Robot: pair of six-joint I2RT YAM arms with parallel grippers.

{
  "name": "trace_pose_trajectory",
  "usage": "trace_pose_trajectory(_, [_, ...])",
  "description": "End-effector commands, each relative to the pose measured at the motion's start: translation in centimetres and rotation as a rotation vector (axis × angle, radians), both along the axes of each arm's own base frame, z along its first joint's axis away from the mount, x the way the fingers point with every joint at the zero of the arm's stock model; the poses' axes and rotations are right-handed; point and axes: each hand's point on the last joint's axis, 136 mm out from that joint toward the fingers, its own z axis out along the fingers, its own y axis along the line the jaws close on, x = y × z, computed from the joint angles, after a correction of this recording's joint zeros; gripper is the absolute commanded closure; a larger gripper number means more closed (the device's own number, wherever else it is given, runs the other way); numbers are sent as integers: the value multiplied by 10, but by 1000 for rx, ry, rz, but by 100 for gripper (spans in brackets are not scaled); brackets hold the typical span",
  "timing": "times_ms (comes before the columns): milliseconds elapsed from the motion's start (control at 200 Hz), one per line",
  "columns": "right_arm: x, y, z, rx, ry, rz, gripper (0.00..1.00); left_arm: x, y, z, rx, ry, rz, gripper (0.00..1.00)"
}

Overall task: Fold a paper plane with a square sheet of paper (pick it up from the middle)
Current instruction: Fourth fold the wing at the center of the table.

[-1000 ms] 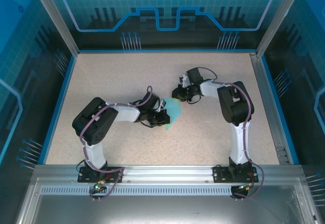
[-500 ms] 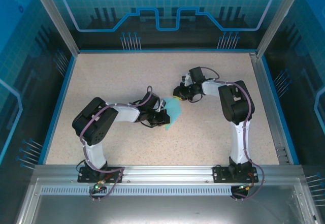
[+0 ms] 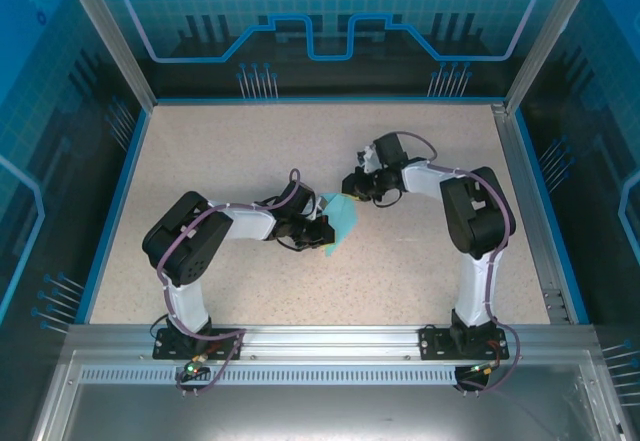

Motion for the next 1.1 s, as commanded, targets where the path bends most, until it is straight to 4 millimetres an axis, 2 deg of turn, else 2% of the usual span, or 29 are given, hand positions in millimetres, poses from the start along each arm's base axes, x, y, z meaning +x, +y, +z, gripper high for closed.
trace_pose_trajectory(0, [-19, 19, 4, 49, 4, 59, 85, -60, 40, -64, 251, 220, -19, 100])
trace_pose_trajectory(115, [-26, 27, 1, 55, 15, 59, 86, -59, 40, -62, 255, 220, -20, 100])
trace_pose_trajectory(255, [-35, 30, -18, 49, 56, 60, 86, -59, 38, -60, 241, 216, -20, 100])
trace_pose_trajectory(390, [-42, 21, -41, -2, 91, 34, 88, -56, 27, -48, 174, 194, -28, 99])
trace_pose_trajectory(570, [-50, 15, -61, -26, 131, 17, 90, -51, 22, -32, 146, 168, -37, 96])
trace_pose_trajectory(795, [-54, 10, -66, -38, 135, -1, 90, -53, 13, -12, 73, 168, -44, 92])
trace_pose_trajectory(1095, [-57, 5, -69, -54, 141, -6, 91, -76, 19, -24, 103, 236, -72, 90])
